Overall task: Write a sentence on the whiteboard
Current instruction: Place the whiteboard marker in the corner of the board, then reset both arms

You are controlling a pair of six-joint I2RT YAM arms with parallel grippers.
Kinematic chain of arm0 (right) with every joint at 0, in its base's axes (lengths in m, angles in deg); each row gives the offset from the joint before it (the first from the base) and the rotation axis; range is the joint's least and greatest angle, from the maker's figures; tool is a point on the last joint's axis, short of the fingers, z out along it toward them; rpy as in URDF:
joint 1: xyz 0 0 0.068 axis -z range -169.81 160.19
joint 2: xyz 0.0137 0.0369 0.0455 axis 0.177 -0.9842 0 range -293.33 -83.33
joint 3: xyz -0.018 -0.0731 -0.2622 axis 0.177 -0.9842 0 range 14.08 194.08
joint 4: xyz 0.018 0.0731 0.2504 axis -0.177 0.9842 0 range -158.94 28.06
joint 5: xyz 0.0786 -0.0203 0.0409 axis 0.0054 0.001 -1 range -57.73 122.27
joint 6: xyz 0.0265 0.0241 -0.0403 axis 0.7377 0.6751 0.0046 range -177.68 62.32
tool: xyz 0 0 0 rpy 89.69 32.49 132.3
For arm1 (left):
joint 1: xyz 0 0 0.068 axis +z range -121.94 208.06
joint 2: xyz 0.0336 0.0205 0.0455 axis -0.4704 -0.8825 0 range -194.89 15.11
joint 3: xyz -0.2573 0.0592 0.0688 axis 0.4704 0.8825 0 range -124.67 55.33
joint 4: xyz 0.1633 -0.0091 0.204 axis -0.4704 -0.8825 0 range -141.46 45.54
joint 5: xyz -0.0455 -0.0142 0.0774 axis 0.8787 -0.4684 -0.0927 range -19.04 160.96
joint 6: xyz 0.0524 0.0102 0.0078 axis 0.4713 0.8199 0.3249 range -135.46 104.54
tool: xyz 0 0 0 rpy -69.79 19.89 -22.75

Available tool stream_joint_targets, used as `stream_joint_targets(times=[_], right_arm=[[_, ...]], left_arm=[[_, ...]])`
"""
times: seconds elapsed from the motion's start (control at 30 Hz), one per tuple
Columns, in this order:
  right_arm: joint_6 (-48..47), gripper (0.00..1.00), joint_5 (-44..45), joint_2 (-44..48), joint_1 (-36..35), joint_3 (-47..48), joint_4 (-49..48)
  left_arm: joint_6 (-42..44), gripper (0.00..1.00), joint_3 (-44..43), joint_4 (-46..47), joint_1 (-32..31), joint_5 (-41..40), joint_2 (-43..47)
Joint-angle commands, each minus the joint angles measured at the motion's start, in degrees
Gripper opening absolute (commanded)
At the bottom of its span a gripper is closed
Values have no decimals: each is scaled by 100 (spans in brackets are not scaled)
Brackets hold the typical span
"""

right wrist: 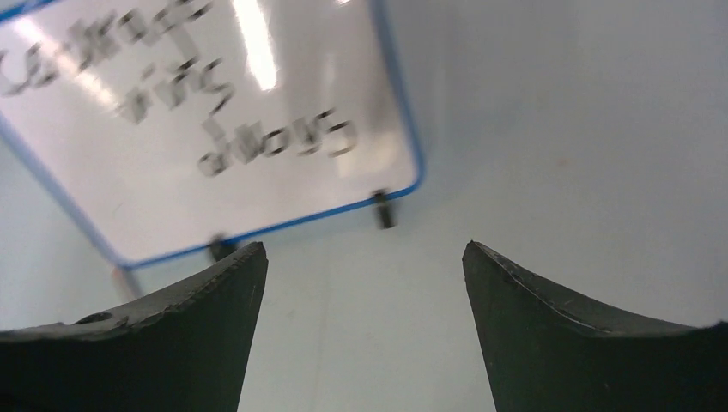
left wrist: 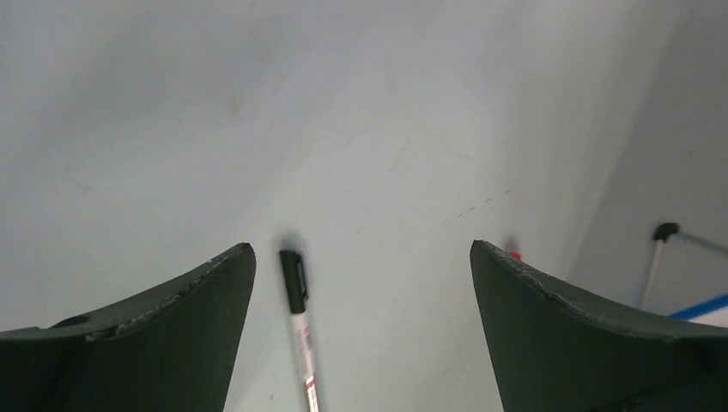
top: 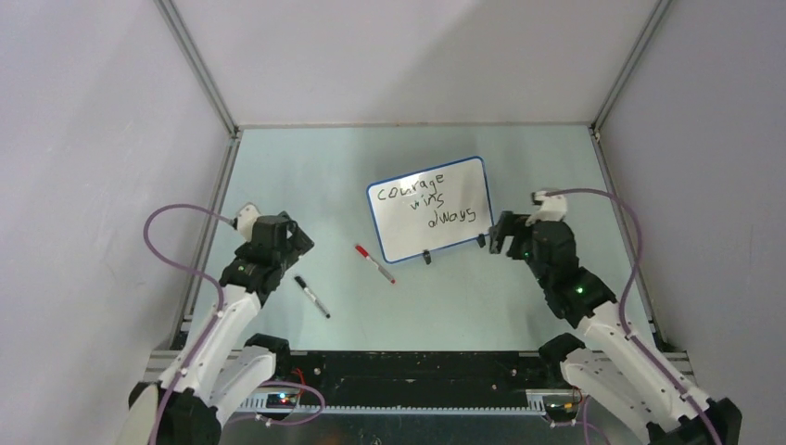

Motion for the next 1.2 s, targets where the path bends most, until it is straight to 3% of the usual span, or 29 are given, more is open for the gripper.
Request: stream_joint_targets(times=[0.0, 0.07, 0.17, 0.3, 0.43, 0.5, 0.63, 0.73, 0.77, 0.8, 0.83, 0.87, 0.9, 1.17], right_arm=[[-41, 87, 355, 310, 1007, -493, -640], [-167, 87, 435, 278, 1373, -826, -1306], [-813, 87, 345, 53, 1668, -1526, -2912], [-1348, 89, 277, -766, 2120, -2263, -4853], [-1416, 89, -270, -1728, 2566, -2604, -6246], [-1461, 88, -305, -2331, 2690, -2606, -7061], [-1489, 88, -637, -3441, 2916, -2392, -7616], [-1419, 83, -900, -3455, 3026, -2297, -7508], [-1403, 81, -889, -3409, 3037, -2280, -7309], [-1387, 78, -890, -3411, 3040, -2239, -7274], [-1401, 78, -901, -3438, 3036, -2260, -7408], [-1415, 91, -888, -3434, 3035, -2277, -7421], [-1406, 97, -879, -3423, 3033, -2267, -7353], [-1412, 99, -879, -3433, 3034, -2264, -7381]], left_arm=[[990, 99, 240, 1019, 30, -263, 510], [1567, 99, 467, 1648, 26, -402, 741], [2383, 99, 953, 2597, 3, -1316, 1237], [3794, 99, 2210, 5022, 36, -1063, 1603], [4571, 97, 3343, 7961, 315, -742, 986], [4560, 94, 3365, 8613, 460, -325, 408], [4835, 92, 2758, 8744, 571, -267, -670], [4890, 90, 2621, 9223, 839, 144, -1675], [4941, 90, 2584, 9759, 901, 333, -1949], [4879, 92, 2568, 9822, 1003, 388, -2160], [4817, 93, 2408, 9232, 1050, 484, -2069], [4744, 96, 2388, 9338, 1119, 489, -2086], [4732, 98, 2416, 9409, 1126, 419, -2127], [4720, 99, 2389, 9271, 1133, 402, -2092]])
